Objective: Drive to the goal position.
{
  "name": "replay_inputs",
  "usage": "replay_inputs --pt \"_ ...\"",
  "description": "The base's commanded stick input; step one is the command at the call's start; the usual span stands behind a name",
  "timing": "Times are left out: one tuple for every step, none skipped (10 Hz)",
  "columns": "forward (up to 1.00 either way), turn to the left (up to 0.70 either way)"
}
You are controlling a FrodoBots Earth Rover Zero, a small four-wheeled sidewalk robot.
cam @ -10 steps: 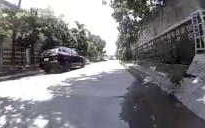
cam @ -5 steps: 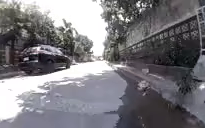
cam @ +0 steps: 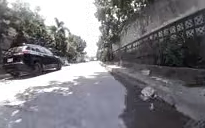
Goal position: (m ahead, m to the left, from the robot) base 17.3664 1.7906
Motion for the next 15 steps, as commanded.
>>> replay_inputs --pt "1.00 -0.04" --pt "1.00 -0.03" --pt "1.00 -0.03" --pt "1.00 -0.03" --pt "1.00 -0.02" --pt "1.00 -0.04" --pt "1.00 -0.26" --pt "1.00 -0.39" --pt "1.00 -0.17" --pt "1.00 0.00" --pt "1.00 0.00" --pt "1.00 0.00" --pt "1.00 0.00" --pt "1.00 0.00" --pt "1.00 0.00"
